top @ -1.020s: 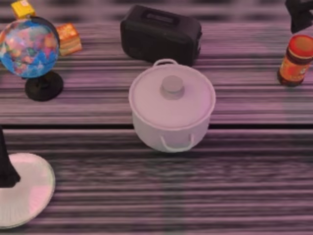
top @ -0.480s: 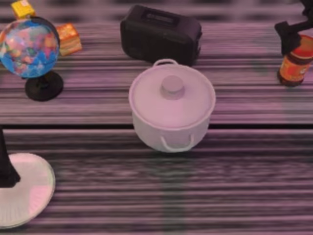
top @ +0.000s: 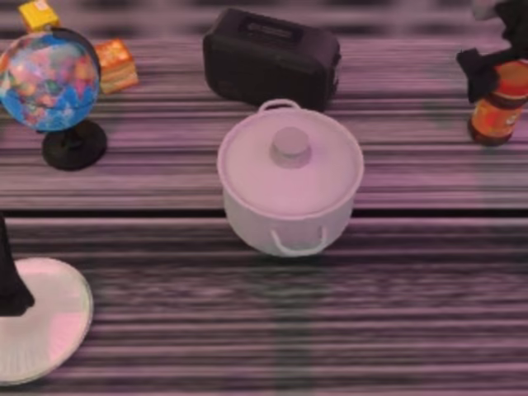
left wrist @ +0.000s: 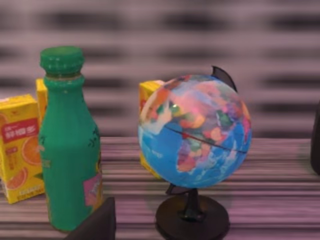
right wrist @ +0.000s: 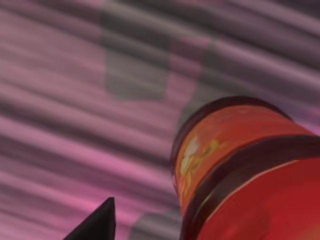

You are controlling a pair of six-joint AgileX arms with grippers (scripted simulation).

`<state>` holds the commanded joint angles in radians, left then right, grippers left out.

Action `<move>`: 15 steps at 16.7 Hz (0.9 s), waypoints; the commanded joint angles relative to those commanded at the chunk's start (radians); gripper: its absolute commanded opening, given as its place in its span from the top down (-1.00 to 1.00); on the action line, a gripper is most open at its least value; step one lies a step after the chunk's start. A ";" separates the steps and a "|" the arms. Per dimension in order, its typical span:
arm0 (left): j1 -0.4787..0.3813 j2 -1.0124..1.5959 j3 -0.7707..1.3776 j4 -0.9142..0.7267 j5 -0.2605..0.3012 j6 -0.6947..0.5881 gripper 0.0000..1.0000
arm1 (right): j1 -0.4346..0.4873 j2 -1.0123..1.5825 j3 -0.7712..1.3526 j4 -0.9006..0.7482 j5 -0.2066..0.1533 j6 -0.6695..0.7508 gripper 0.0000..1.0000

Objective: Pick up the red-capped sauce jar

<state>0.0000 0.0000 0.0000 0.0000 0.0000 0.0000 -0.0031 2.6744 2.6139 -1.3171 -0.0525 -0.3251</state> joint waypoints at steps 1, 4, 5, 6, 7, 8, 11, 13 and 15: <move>0.000 0.000 0.000 0.000 0.000 0.000 -1.00 | 0.001 -0.001 -0.029 0.029 0.000 0.001 -1.00; 0.000 0.000 0.000 0.000 0.000 0.000 -1.00 | 0.002 -0.001 -0.081 0.080 0.000 0.002 -1.00; 0.000 0.000 0.000 0.000 0.000 0.000 -1.00 | 0.002 -0.001 -0.082 0.081 0.000 0.002 -1.00; 0.000 0.000 0.000 0.000 0.000 0.000 -1.00 | 0.002 -0.001 -0.082 0.081 0.000 0.002 -1.00; 0.000 0.000 0.000 0.000 0.000 0.000 -1.00 | 0.002 -0.001 -0.082 0.081 0.000 0.002 -1.00; 0.000 0.000 0.000 0.000 0.000 0.000 -1.00 | 0.002 -0.001 -0.082 0.081 0.000 0.002 -0.85; 0.000 0.000 0.000 0.000 0.000 0.000 -1.00 | 0.002 -0.001 -0.082 0.081 0.000 0.002 -0.40; 0.000 0.000 0.000 0.000 0.000 0.000 -1.00 | 0.002 -0.001 -0.082 0.081 0.000 0.002 -0.10; 0.000 0.000 0.000 0.000 0.000 0.000 -1.00 | 0.002 -0.001 -0.082 0.081 0.000 0.002 0.21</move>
<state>0.0000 0.0000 0.0000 0.0000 0.0000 0.0000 -0.0011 2.6737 2.5324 -1.2363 -0.0522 -0.3231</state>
